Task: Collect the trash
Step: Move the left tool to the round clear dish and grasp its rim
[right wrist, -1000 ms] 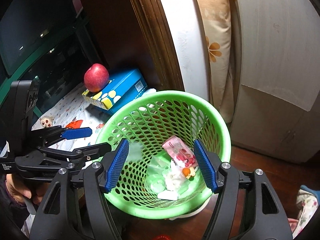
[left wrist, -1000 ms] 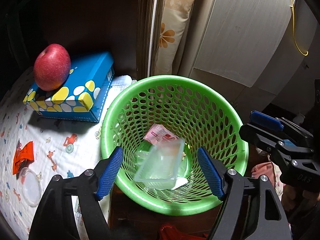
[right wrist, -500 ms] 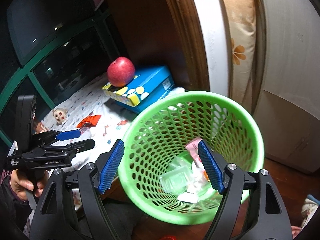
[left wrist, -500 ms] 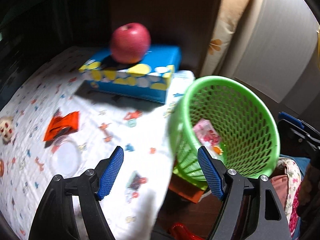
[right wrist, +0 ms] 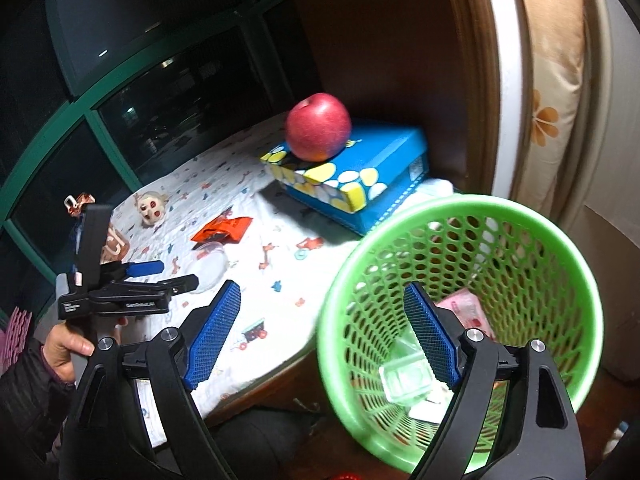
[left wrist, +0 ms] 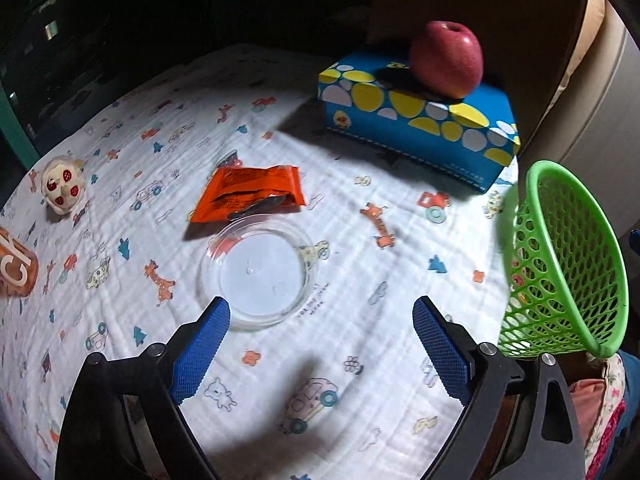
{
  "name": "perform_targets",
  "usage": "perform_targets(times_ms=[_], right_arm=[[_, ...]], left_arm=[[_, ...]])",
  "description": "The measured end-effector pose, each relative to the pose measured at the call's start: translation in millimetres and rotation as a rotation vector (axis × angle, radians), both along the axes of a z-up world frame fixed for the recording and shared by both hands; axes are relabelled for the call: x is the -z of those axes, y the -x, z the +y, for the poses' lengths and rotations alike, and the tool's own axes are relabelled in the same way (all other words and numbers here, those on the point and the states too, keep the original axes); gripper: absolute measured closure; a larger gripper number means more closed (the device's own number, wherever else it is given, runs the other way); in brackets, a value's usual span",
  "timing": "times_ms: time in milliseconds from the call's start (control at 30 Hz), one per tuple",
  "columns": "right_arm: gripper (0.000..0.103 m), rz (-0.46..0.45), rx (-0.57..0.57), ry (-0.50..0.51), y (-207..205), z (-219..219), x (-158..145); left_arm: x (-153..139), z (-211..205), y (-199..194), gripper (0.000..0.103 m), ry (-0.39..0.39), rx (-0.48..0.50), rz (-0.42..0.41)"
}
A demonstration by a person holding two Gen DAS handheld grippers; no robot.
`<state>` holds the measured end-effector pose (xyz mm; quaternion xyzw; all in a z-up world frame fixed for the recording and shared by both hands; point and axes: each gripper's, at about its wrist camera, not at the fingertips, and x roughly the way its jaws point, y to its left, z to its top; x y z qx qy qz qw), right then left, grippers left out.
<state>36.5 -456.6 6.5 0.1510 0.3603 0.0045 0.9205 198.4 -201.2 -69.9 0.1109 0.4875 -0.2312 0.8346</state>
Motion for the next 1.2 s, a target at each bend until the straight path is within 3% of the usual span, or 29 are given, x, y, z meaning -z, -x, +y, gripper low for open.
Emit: perform_targets(times_ms=[433,1200], right_arm=[[0.019,0.035,-0.081,-0.013,-37.0,35.2,12.2],[0.019,0.075,-0.144,-0.032,-78.3,61.9,27.0]], left_arm=[[38.3,15.4,-35.2,0.010,-0.038,-0.002,0.048],[68.2,21.6,-72.7,0.010,0.022,-0.018,0.130]])
